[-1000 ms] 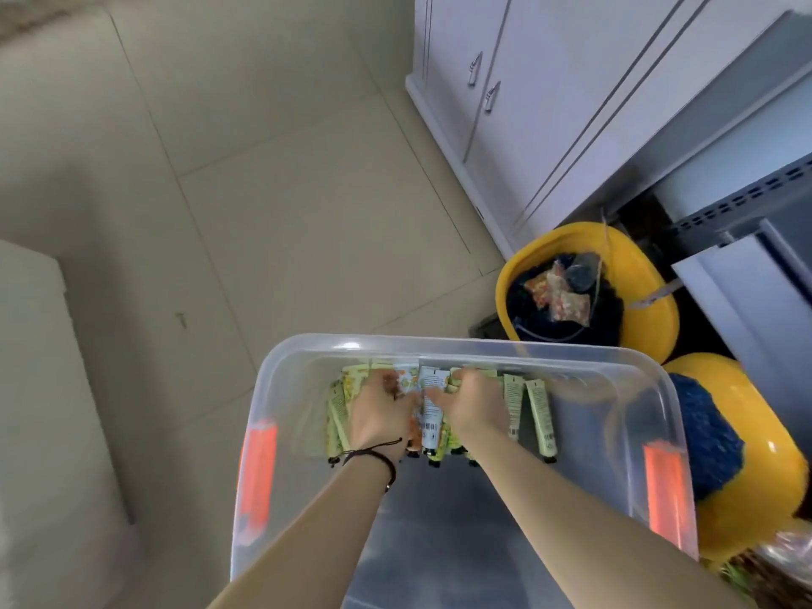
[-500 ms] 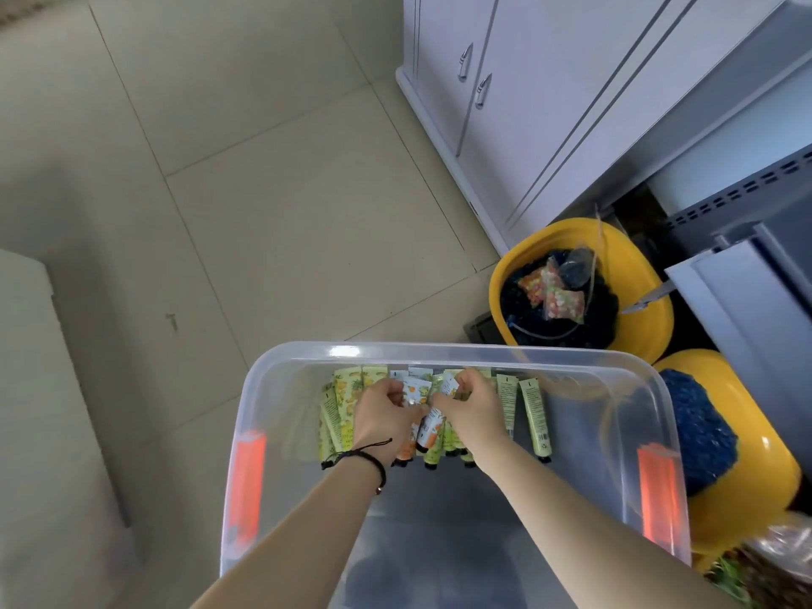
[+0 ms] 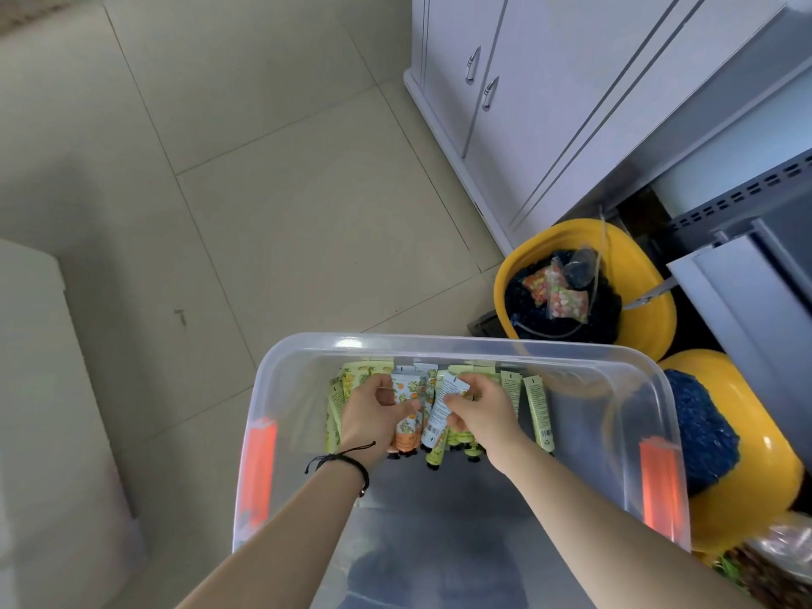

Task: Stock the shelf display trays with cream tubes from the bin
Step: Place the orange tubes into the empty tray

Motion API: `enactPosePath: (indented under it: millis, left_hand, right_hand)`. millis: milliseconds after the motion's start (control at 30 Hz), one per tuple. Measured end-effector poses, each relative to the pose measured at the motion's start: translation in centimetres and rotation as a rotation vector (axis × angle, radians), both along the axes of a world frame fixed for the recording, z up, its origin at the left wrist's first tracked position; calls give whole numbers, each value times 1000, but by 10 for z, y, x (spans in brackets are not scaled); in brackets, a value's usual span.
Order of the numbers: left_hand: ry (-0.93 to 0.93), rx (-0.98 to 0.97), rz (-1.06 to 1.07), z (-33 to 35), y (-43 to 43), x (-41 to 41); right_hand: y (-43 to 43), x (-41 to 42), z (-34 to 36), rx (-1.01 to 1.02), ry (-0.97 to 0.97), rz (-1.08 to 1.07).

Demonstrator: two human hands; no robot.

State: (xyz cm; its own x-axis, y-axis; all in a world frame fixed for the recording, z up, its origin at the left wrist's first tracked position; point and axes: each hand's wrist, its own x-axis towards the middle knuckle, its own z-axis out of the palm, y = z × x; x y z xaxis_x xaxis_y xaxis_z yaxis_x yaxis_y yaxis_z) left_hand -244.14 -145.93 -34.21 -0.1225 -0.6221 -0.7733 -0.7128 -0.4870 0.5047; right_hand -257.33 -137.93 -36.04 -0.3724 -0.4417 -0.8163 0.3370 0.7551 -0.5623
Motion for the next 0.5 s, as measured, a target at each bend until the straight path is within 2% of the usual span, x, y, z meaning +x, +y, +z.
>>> enactPosePath:
  millis: [100,300,500]
  left_hand:
    - [4,8,-1,0,-1,3]
    - [13,-7,-33,2,-1,4]
    - [49,-12,-48,10,-1,8]
  right_hand:
    - [0,2,0,39,72,99]
    - [0,8,-1,-33,91,57]
    - [-2,6,15,-98,-82,16]
